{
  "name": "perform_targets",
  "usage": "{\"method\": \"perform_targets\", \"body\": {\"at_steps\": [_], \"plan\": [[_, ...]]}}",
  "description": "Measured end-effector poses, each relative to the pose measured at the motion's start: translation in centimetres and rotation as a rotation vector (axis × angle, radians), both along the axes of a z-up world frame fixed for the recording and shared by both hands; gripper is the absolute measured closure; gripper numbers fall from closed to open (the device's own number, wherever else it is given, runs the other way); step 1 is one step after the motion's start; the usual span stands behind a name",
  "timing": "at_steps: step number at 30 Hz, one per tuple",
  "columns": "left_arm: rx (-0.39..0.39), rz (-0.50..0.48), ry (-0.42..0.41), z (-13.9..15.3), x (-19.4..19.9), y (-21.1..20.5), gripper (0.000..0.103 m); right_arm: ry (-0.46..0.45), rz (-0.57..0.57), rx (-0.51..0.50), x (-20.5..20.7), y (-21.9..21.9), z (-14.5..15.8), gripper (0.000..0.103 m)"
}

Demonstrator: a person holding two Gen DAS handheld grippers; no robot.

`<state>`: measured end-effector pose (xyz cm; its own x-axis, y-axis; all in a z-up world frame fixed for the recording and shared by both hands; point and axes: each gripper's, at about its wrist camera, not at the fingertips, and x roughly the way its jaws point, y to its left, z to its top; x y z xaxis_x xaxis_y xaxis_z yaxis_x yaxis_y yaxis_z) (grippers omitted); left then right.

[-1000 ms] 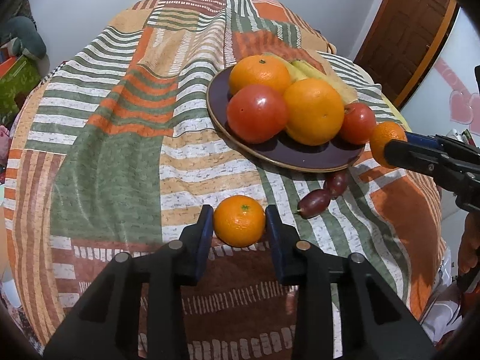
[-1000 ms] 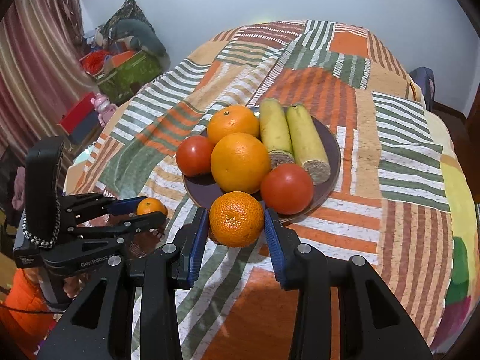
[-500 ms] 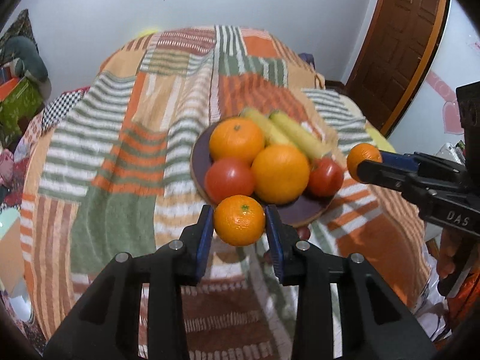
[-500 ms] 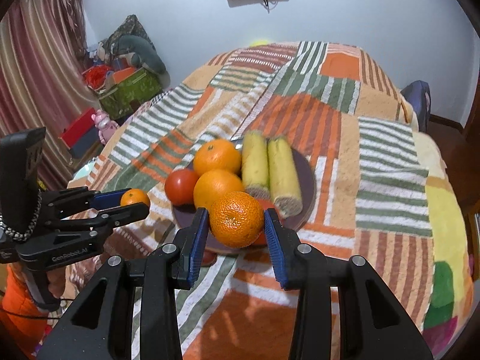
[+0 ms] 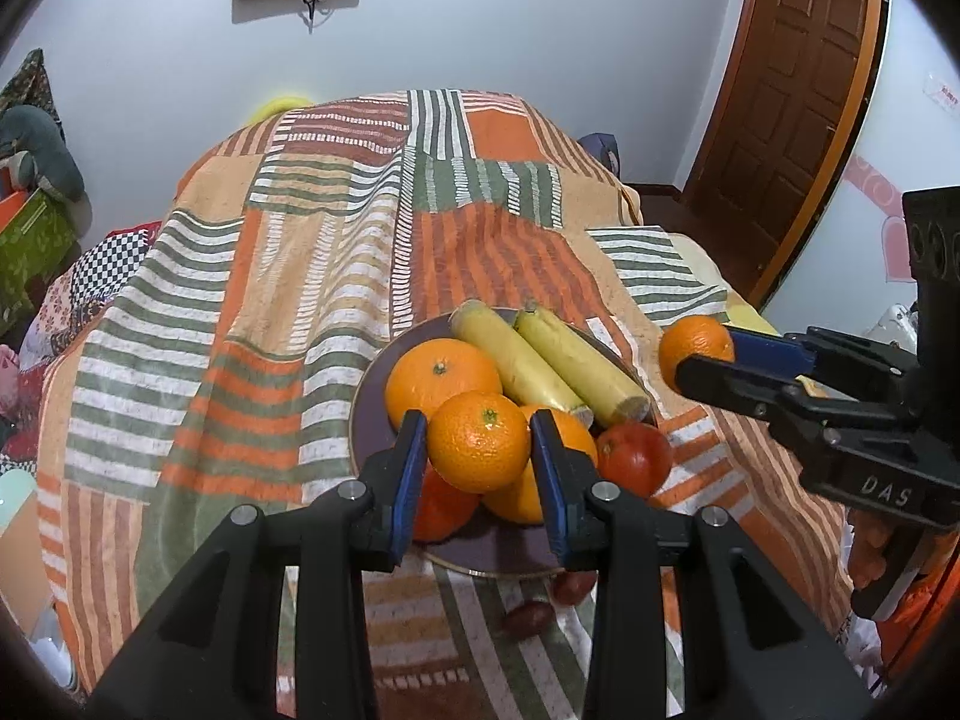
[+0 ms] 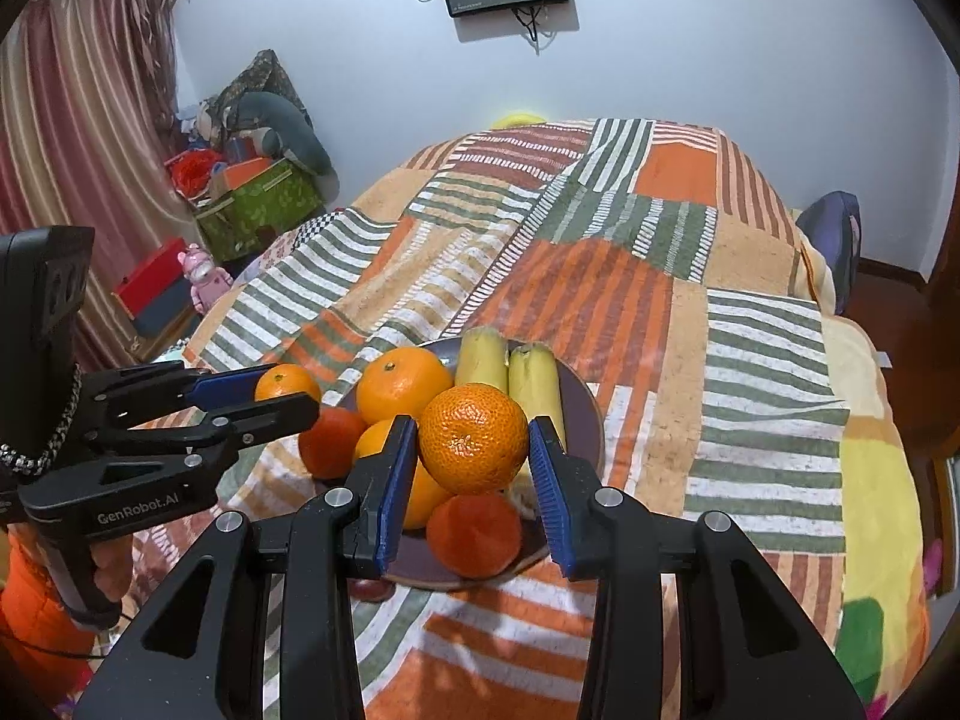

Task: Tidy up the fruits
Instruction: 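Set the mandarin on the plate with the left gripper while the right sets its mandarin there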

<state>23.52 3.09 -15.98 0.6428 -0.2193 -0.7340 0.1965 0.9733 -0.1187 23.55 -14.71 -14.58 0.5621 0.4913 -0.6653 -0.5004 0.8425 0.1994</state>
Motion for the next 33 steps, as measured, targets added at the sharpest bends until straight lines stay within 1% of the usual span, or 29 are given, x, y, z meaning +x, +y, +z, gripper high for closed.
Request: {"method": "perform_targets", "body": {"at_steps": [8,13,24,33], "plan": [[-0.006,-0.003,0.023,-1.2,1.9,-0.2,0.068,0.058,0.022,-0.012,1.3,0.7,-2.3,0.068],[-0.030,-0.004,0.044,-2.1,2.6,0.0,0.068,0.080,0.034,-0.027,1.7,1.2,-3.2,0.068],[-0.034,0.009,0.071,-3.0,3.1,0.1,0.068,0.088,0.042,-0.044,2.0,1.7,-3.7,0.067],[-0.035,0.016,0.093,-2.8,2.8,0.1,0.068,0.093,0.034,-0.043,1.8,1.4,-3.3,0.067]]}}
